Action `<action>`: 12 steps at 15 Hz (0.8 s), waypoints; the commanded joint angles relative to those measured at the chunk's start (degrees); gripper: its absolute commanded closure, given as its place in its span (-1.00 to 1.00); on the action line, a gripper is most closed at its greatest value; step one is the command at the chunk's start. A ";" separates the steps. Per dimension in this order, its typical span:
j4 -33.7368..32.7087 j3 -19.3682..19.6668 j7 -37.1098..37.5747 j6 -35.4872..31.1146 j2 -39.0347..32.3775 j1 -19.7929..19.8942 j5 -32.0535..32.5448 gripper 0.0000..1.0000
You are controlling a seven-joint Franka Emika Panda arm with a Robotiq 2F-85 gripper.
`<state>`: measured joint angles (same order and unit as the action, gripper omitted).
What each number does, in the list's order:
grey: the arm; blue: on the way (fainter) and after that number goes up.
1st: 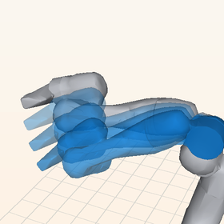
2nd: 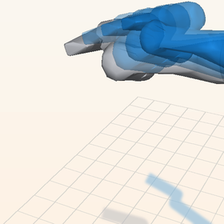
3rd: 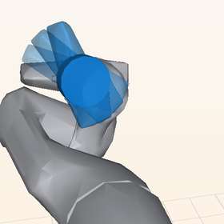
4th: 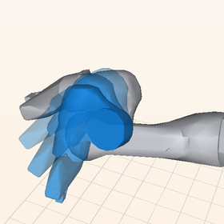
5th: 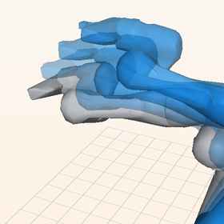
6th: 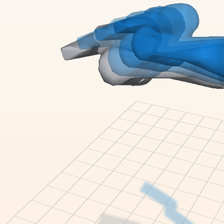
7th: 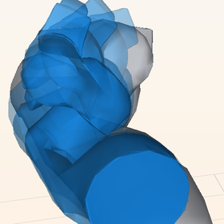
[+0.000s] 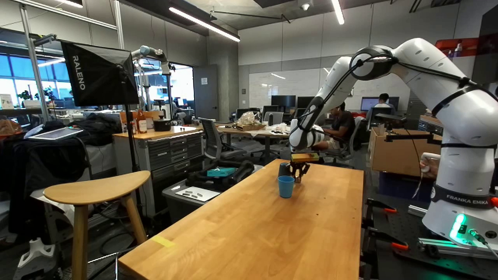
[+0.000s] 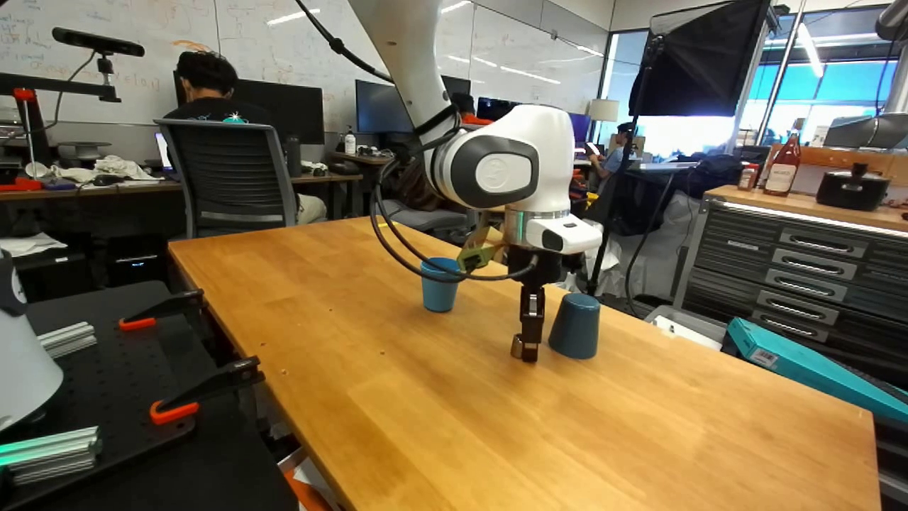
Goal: Put the gold object in the blue cup
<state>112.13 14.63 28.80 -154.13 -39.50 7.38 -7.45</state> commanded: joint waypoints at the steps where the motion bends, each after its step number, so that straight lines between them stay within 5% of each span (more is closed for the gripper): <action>1: -0.76 -0.14 0.08 5.52 0.83 -0.20 -2.10 0.74; 12: 0.63 -4.90 -5.33 18.28 16.50 1.19 -6.49 0.74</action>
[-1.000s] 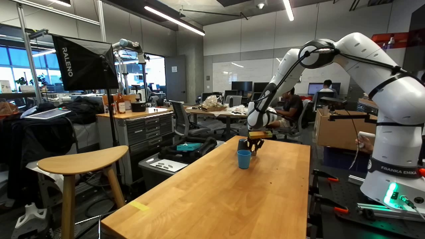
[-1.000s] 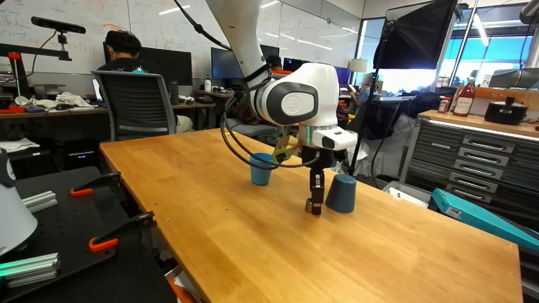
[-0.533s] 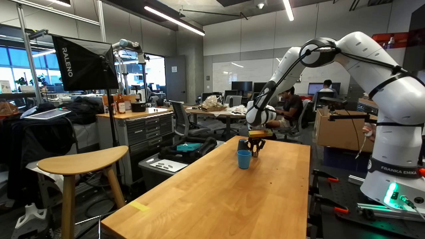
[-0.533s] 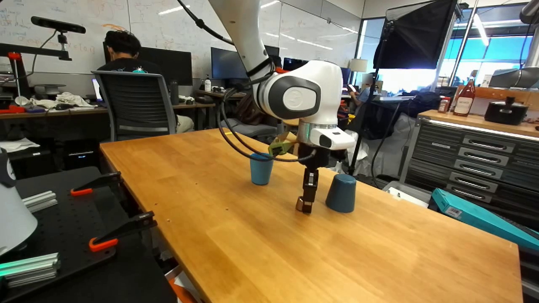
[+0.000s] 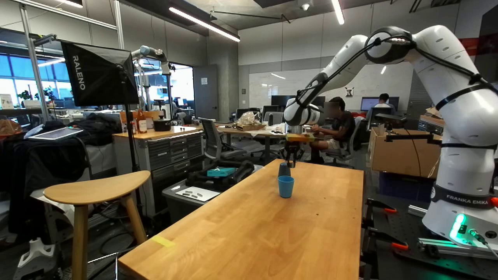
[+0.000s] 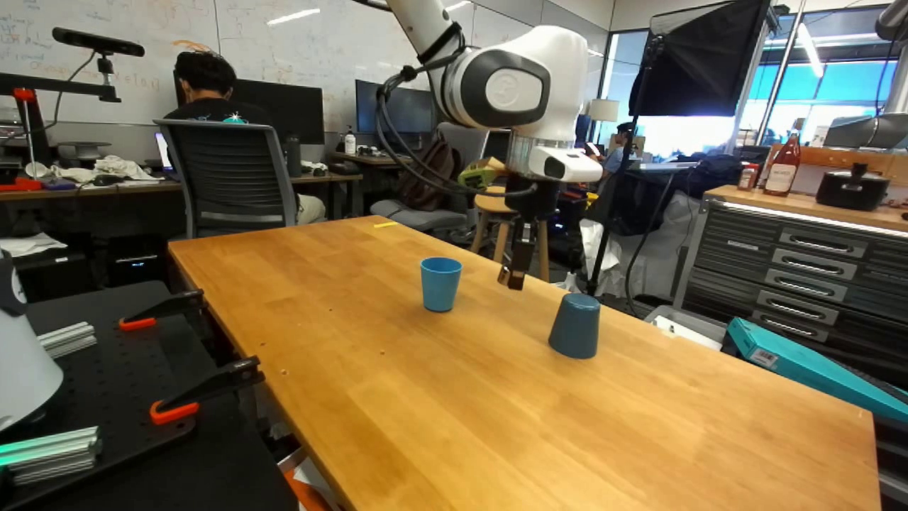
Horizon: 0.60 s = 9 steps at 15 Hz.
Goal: Put the gold object in the blue cup
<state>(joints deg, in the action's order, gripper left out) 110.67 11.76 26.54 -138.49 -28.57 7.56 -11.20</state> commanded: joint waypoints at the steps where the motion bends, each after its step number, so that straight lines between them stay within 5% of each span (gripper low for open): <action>1: 2.81 -2.48 -3.72 2.75 6.89 0.92 -3.48 0.74; 9: 11.26 -6.73 -8.67 1.71 13.73 -0.35 -8.72 0.74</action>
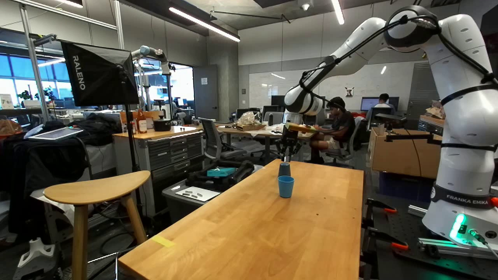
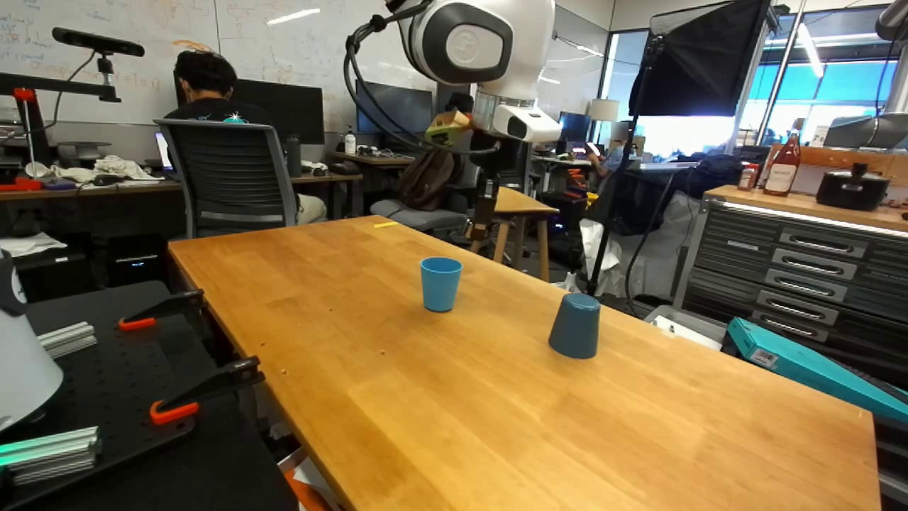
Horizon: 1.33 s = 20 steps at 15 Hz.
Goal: Put the gold object in the blue cup
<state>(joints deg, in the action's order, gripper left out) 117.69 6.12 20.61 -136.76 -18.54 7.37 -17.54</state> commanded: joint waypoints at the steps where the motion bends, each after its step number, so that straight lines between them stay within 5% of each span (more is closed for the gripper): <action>1: 5.14 -1.45 -3.04 0.16 4.06 -0.27 -2.69 0.74; 14: 8.31 -3.13 -3.28 -9.87 0.80 -1.45 -6.48 0.74; 15: 8.32 -3.21 -3.17 -10.46 0.43 -1.52 -6.45 0.66; 16: 8.32 -3.24 -3.08 -10.70 0.08 -1.58 -6.22 0.01; 20: 8.26 -3.38 -2.91 -11.42 -1.06 -1.57 -5.90 -0.57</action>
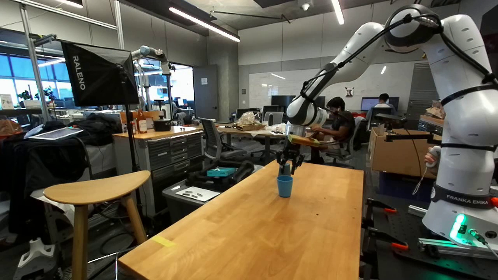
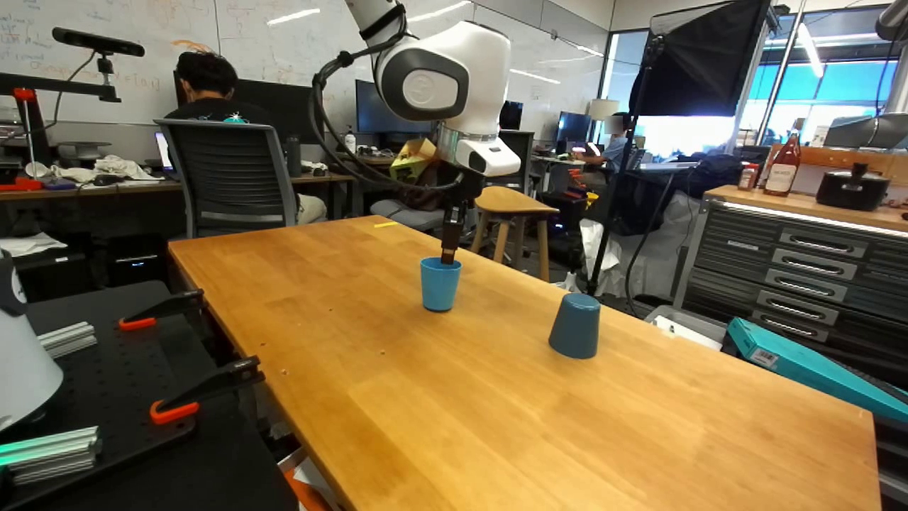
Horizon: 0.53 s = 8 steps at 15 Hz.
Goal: Put the gold object in the blue cup
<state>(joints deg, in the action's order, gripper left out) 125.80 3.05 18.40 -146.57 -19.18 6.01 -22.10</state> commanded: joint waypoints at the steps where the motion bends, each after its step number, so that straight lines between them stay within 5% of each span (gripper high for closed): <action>1: -0.08 -0.27 -0.58 -1.49 -0.79 -0.16 -1.28 -0.71; 3: -0.38 -0.17 -0.48 -0.99 -1.22 -0.04 -1.18 -0.98; 8: -1.40 0.16 -0.21 0.60 -1.96 0.20 -0.72 -1.00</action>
<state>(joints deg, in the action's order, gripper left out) 125.71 3.06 18.42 -146.75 -20.71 6.02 -22.10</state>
